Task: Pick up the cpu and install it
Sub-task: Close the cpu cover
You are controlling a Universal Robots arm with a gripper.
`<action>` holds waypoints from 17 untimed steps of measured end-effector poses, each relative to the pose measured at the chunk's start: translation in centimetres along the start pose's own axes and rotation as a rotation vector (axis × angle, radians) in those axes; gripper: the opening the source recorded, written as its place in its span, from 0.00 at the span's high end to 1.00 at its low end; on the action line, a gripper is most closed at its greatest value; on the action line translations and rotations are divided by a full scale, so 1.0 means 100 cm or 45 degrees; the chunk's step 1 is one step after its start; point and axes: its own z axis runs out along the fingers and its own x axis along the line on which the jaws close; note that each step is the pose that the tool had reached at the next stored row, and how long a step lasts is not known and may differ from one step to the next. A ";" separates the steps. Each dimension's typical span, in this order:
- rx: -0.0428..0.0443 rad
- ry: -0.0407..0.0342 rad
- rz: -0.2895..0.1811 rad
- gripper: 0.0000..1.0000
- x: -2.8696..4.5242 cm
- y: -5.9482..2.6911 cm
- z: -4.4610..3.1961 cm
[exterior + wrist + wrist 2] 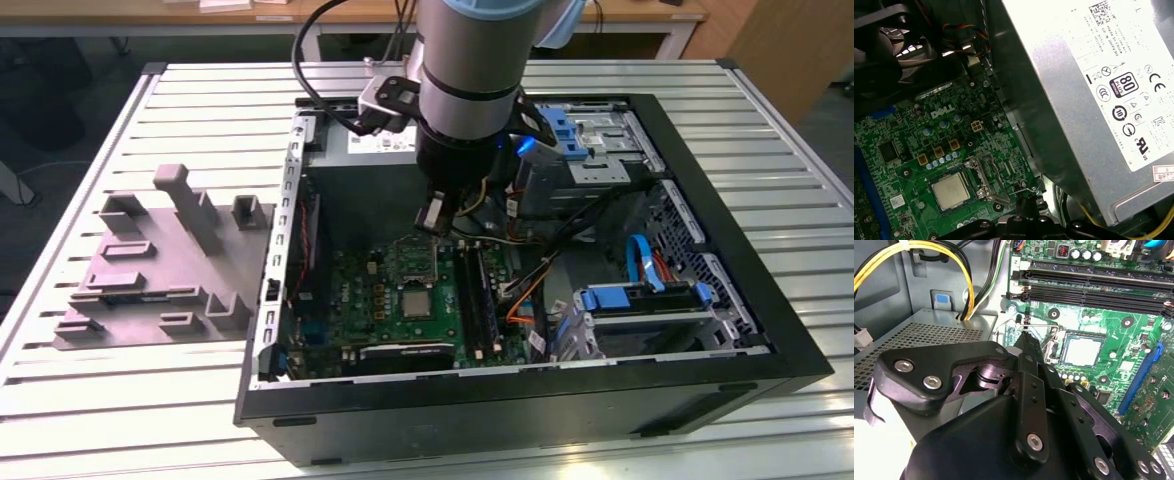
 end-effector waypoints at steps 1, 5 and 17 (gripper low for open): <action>0.000 0.0002 -0.002 0.89 0.0001 0.0001 0.0000; 0.004 0.0181 -0.037 0.89 0.0014 0.0005 -0.0001; 0.011 0.0356 -0.044 0.89 0.0077 -0.0024 -0.0007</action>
